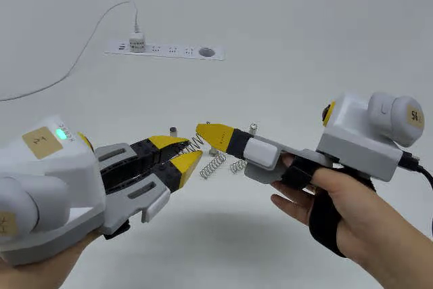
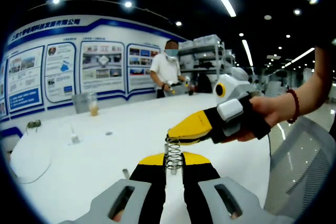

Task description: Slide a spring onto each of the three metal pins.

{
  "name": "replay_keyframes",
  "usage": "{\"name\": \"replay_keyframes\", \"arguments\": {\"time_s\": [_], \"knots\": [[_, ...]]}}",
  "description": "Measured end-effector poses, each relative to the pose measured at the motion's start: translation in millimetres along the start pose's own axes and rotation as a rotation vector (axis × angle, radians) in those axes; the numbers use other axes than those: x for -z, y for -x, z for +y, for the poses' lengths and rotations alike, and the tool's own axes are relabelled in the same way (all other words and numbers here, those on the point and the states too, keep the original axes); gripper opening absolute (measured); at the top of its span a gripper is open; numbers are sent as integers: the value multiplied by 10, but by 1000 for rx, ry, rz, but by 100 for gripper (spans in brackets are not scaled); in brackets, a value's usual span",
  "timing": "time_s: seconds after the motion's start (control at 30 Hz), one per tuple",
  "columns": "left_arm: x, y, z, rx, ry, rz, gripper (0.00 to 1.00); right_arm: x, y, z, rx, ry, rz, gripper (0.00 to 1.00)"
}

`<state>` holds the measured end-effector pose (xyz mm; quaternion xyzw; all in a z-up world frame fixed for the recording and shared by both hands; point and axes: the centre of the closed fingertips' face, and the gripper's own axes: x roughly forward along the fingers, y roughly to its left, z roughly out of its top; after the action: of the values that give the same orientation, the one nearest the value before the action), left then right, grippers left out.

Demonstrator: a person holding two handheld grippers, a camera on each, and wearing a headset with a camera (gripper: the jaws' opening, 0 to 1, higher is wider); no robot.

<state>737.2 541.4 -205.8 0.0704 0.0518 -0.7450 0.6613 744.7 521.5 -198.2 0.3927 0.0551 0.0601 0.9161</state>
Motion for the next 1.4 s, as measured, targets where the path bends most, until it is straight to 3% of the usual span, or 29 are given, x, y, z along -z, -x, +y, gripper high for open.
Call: {"name": "replay_keyframes", "arguments": {"time_s": [0.5, 0.77, 0.93, 1.2, 1.4], "knots": [[98, -10, 35, -7, -11, 58, 16, 10, -44, 76, -28, 90, 27, 11], [287, 31, 65, -23, -12, 128, 26, -47, -74, 7, -1, 186, 34, 11], [316, 50, 55, -19, 7, 130, 30, -61, -111, -42, 20, 259, 53, 11], [439, 83, 98, -42, 28, 167, 39, -120, -205, -140, 39, 401, 72, 11], [474, 86, 138, -66, 47, 172, 45, -152, -299, -219, 45, 451, 76, 11]]}}
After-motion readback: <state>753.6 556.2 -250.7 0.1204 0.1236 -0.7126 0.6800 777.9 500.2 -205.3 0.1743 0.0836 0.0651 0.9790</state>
